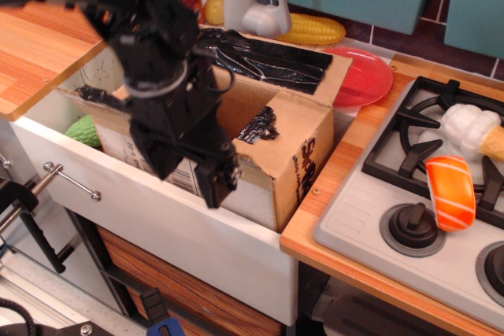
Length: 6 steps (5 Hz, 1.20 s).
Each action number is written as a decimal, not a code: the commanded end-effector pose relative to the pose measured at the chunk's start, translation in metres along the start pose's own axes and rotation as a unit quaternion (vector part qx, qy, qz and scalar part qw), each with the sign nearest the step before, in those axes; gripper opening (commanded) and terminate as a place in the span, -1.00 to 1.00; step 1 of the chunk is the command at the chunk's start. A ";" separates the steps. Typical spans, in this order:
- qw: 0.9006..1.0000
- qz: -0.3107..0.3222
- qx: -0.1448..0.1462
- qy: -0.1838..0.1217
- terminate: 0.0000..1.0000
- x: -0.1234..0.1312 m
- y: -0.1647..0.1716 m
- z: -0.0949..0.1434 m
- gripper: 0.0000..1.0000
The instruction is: Close small4fbox flaps
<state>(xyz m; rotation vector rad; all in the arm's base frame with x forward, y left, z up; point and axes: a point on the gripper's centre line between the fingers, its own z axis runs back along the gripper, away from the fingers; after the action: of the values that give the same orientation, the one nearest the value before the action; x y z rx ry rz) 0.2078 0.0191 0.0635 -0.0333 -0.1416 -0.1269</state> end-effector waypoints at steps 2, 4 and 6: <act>0.998 -0.052 0.013 -0.021 -1.00 0.047 0.010 0.012 1.00; 0.997 -0.066 -0.010 -0.038 -1.00 0.062 0.013 -0.001 1.00; 0.996 -0.049 -0.049 -0.053 -1.00 0.065 0.018 -0.027 1.00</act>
<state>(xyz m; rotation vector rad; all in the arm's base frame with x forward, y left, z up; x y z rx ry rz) 0.2764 0.0277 0.0429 -0.1319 -0.2341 -0.2107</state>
